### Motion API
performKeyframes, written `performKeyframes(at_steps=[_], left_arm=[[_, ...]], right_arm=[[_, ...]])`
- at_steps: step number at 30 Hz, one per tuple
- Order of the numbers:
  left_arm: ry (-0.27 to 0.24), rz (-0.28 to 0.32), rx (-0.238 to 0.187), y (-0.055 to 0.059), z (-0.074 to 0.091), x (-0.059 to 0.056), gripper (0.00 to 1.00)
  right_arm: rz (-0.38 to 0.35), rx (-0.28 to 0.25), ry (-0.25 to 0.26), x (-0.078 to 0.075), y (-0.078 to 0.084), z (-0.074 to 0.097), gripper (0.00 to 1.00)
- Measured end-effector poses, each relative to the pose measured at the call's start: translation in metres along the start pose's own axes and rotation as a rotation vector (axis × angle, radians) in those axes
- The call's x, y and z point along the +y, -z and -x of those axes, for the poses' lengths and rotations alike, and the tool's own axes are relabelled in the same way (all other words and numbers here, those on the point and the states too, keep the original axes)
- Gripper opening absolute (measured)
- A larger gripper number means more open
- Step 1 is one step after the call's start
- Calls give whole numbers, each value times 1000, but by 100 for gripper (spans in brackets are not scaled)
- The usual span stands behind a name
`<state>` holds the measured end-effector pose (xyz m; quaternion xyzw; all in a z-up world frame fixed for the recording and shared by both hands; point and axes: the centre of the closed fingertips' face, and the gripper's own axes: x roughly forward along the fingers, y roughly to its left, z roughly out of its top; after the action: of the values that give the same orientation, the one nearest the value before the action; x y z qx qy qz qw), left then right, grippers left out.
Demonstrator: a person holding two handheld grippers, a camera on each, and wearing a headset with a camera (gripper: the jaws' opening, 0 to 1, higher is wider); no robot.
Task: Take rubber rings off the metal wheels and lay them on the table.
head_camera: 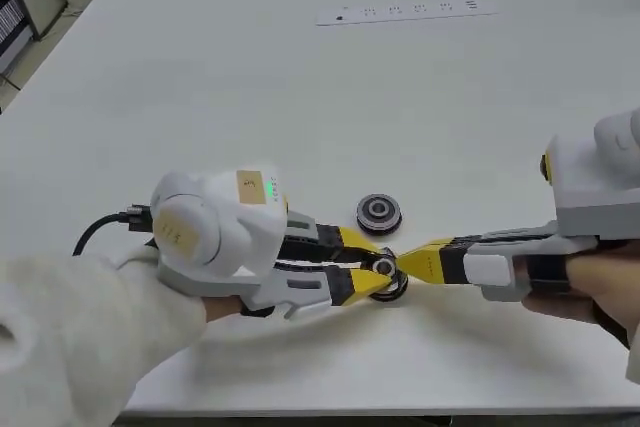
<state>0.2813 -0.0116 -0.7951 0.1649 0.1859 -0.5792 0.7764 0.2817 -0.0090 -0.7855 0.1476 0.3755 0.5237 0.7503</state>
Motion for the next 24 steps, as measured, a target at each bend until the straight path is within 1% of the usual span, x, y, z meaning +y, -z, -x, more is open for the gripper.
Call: performKeyframes(at_steps=[13,16,20,22,23,24], left_arm=[[-1,1,0,0,0,0,13],[-1,1,0,0,0,0,13],[-2,1,0,0,0,0,13],[-3,4,0,0,0,0,13],[-5,7,-1,0,0,0,13],[-8,24,-4,0,0,1,13]], right_arm=[[4,-1,-14,3,-1,-1,0],[9,-6,-30,7,-3,-1,0],[12,-17,-19,5,-6,0,0],[10,-12,-6,2,-4,0,0],[9,-10,-2,1,-4,0,0],[9,-9,2,0,-4,1,0]])
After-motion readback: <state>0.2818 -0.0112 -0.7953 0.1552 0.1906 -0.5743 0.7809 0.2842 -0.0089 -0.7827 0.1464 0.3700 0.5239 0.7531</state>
